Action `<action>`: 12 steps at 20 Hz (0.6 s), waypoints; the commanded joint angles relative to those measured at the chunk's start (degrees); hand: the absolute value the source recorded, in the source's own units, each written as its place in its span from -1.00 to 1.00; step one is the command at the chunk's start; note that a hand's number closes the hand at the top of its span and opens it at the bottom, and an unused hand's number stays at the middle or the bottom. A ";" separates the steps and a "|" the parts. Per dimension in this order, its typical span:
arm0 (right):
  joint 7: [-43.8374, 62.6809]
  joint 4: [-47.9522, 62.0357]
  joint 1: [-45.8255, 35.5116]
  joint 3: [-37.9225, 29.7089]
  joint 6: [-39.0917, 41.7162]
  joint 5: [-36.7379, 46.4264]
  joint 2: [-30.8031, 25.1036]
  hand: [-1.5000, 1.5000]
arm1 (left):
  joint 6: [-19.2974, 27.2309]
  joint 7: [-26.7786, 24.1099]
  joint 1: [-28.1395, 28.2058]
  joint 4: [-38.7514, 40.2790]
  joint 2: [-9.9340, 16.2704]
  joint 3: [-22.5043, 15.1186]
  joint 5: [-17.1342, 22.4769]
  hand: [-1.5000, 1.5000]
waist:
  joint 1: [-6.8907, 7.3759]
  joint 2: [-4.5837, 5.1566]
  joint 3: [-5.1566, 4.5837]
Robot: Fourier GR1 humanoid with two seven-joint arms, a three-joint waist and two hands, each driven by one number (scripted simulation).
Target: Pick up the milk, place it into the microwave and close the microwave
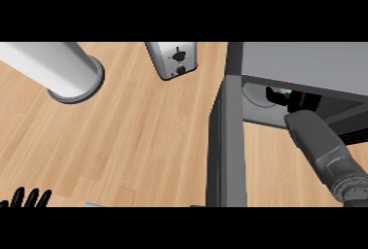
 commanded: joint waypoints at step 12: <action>-1.31 0.71 -6.32 5.92 11.41 5.94 8.02 -1.00 | 1.20 -0.06 -4.29 2.18 -0.60 0.11 -1.45 -1.00 | 0.12 -0.51 1.00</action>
